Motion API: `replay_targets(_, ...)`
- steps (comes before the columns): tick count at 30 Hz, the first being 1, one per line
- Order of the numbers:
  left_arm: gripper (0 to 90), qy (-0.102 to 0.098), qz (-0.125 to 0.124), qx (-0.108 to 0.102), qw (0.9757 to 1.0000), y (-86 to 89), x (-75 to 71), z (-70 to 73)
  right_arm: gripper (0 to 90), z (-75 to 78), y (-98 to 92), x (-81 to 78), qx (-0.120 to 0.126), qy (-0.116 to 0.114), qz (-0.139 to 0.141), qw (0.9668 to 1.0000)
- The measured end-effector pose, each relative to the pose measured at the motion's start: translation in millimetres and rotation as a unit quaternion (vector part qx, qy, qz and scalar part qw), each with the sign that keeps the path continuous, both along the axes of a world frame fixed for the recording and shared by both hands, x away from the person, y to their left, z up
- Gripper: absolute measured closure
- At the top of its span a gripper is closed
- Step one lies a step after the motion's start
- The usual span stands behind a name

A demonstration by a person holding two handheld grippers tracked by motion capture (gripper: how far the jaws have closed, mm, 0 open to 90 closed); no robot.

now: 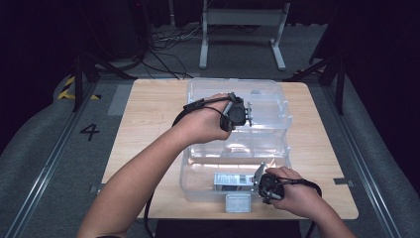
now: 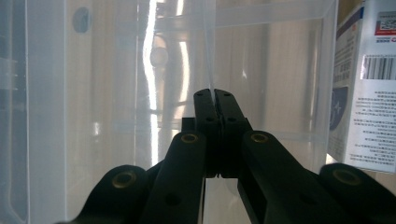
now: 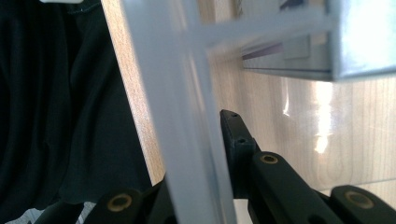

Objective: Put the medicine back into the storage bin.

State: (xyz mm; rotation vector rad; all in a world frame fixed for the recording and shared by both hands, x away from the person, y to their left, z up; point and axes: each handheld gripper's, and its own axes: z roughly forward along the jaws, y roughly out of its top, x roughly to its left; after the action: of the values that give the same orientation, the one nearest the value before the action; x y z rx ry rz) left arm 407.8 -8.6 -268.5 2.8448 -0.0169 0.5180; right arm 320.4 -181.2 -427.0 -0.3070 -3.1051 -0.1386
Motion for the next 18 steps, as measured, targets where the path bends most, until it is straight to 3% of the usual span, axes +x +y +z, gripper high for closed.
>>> replay_targets(8,89.4,0.01,-0.014,-0.004,0.9998,4.8,-13.2,3.3,85.4,-0.6,-0.5,1.5,0.008,-0.004,0.007,0.9999)
replay_targets(18,89.3,0.023,-0.014,-0.003,0.9996,4.5,-27.1,4.2,85.3,-0.5,-0.6,1.3,0.009,-0.004,0.005,0.9999)
